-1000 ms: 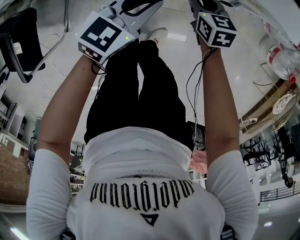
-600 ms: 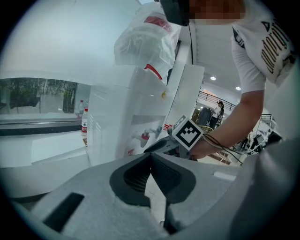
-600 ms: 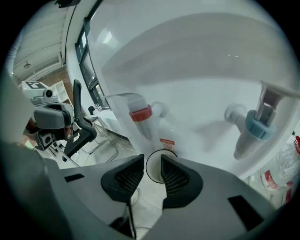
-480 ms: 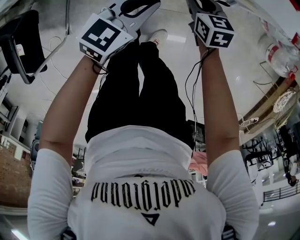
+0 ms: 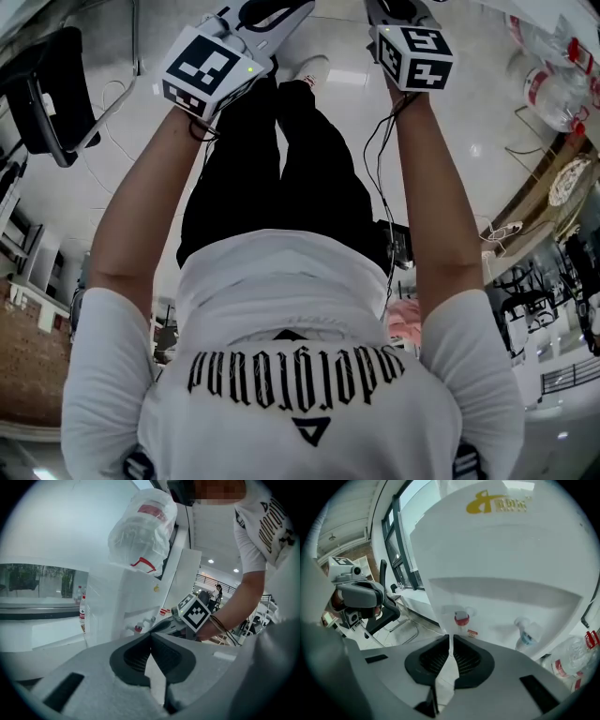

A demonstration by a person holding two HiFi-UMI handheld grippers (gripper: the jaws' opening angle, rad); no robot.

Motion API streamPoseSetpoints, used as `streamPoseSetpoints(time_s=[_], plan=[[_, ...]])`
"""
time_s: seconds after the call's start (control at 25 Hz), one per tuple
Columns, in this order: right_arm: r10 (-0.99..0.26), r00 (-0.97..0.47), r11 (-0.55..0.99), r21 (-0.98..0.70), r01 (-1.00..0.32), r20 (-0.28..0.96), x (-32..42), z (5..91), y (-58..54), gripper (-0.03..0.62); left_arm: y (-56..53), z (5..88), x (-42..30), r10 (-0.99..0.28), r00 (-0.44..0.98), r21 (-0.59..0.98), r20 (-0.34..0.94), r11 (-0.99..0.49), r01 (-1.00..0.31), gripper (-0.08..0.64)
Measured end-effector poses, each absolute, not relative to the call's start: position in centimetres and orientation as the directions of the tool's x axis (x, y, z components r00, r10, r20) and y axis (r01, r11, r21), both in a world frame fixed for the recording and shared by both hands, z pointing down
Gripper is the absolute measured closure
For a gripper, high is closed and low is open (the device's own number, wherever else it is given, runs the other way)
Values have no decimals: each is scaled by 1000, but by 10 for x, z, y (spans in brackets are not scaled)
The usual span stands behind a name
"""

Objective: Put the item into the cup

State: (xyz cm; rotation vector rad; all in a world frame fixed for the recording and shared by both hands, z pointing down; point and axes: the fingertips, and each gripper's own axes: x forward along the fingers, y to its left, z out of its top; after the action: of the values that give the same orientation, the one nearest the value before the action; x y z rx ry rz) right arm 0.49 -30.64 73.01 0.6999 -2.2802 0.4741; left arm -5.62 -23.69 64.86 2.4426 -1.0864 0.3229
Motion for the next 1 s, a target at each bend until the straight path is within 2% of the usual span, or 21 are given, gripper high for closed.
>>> streamPoseSetpoints(time_s=[0.44,1.0], plan=[[-367,-633,800,-115,-589,682,11,655,-291,575,-225,578,-41,-656,672,279,344,-611,-740,548],[-323,-719,868,-111,-484,616,5,540,-249,578,-208,500,-40,-676,667,256,313,-616,-745,548]])
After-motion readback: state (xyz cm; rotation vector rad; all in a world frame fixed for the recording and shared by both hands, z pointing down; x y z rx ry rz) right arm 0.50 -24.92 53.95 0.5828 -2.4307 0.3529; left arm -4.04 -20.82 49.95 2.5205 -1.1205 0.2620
